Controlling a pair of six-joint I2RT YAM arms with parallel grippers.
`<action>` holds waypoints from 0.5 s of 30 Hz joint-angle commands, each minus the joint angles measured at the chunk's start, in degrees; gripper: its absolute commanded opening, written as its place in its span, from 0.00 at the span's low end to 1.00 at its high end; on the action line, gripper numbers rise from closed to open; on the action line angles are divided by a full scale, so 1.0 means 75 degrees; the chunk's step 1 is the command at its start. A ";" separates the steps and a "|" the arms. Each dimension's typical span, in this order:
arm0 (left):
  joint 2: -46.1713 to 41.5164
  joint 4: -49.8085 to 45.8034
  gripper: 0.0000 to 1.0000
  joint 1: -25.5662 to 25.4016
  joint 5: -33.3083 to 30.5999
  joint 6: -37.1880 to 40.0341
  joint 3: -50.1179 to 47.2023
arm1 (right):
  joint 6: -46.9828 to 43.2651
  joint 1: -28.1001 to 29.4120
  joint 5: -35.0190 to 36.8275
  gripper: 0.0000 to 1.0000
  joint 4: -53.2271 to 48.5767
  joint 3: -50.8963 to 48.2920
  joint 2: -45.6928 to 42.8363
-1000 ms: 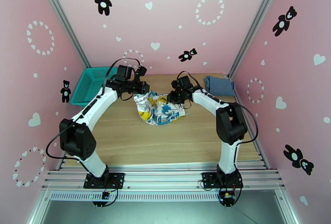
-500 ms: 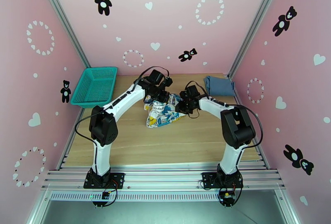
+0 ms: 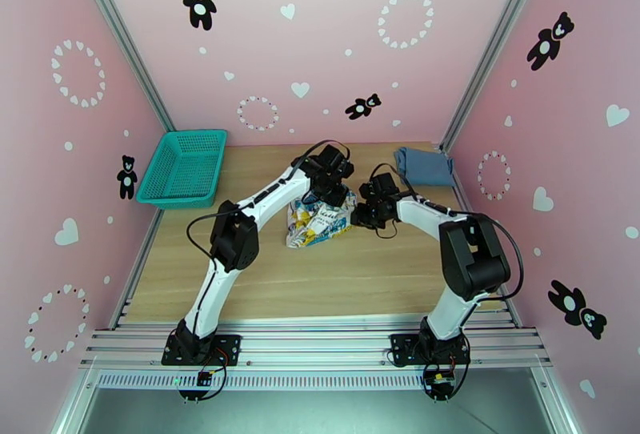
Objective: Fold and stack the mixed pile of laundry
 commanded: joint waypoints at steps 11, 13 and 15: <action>0.0839 0.0609 0.64 -0.0344 -0.0695 -0.0775 0.0941 | -0.0235 -0.0246 0.0031 0.22 -0.0128 -0.0369 -0.0582; 0.0517 0.0650 0.66 -0.0339 -0.0755 -0.0885 0.0912 | -0.0313 -0.0246 0.0126 0.22 -0.0219 -0.0362 -0.0666; 0.0080 0.0656 0.80 -0.0332 -0.0893 -0.0930 0.0919 | -0.0332 -0.0243 0.0198 0.22 -0.0275 -0.0349 -0.0731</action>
